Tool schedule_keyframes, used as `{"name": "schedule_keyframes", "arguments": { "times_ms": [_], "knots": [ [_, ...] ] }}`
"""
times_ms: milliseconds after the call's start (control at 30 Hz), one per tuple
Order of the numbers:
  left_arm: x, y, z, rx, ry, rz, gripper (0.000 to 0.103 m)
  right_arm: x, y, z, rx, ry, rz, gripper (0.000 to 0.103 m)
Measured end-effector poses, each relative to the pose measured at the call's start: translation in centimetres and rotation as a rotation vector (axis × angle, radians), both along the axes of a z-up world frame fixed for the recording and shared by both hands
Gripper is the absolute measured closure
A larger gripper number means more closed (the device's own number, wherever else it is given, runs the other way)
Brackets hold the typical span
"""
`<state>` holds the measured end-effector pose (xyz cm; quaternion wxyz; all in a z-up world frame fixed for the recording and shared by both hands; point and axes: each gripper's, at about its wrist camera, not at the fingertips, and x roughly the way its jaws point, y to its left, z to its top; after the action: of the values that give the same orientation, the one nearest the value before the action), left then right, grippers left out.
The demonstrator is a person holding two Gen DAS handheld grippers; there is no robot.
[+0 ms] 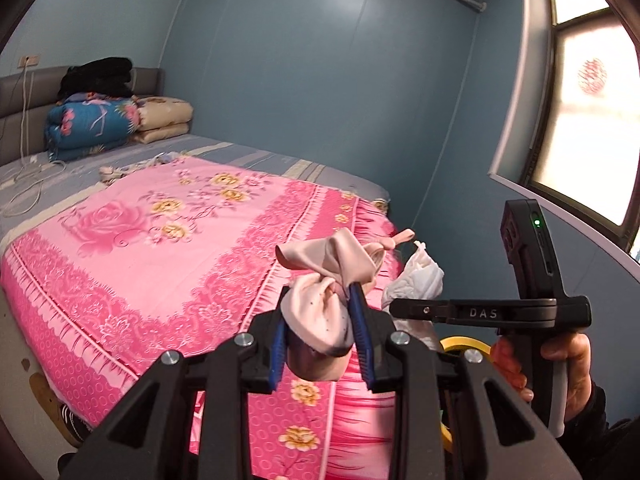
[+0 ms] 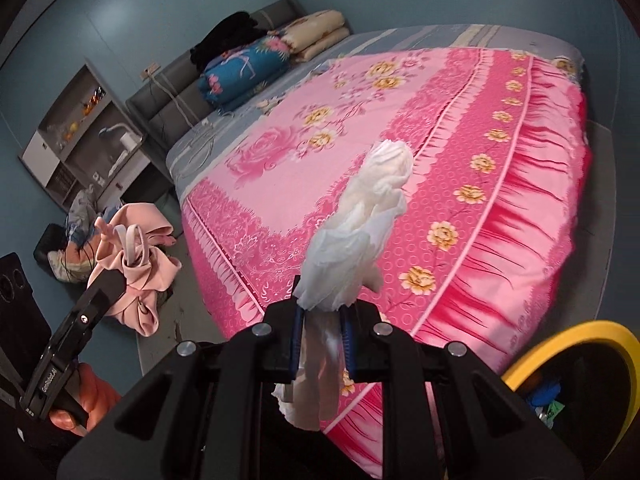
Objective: Collect trash
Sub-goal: 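Carry the beige cloth and white tissue over the bin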
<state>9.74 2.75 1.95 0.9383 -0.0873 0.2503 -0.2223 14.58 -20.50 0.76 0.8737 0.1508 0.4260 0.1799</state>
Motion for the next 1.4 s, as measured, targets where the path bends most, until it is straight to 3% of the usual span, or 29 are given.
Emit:
{"name": "schedule_keyframes", "arguments": {
  "times_ms": [367, 633, 900, 1067, 1400],
  "knots": [
    [-1.4, -5.8, 1.2, 0.055, -0.017, -0.072, 0.076, -6.1, -6.5, 3.1, 0.004, -0.152, -0.158, 0.087],
    [-2.1, -10.6, 1.5, 0.103, -0.042, -0.154, 0.076, -9.3, -10.7, 4.5, -0.034, -0.211, -0.295, 0.086],
    [-1.9, -15.7, 0.6, 0.115, -0.031, -0.245, 0.075, -11.4, -14.0, 4.6, -0.095, -0.213, -0.426, 0.086],
    [-1.4, -18.8, -0.9, 0.121, 0.013, -0.300, 0.075, -11.9, -16.5, 3.6, -0.079, -0.182, -0.467, 0.086],
    [-0.5, -22.7, -4.9, 0.178, 0.109, -0.385, 0.074, -11.9, -19.1, 1.4, -0.146, -0.115, -0.548, 0.086]
  ]
}}
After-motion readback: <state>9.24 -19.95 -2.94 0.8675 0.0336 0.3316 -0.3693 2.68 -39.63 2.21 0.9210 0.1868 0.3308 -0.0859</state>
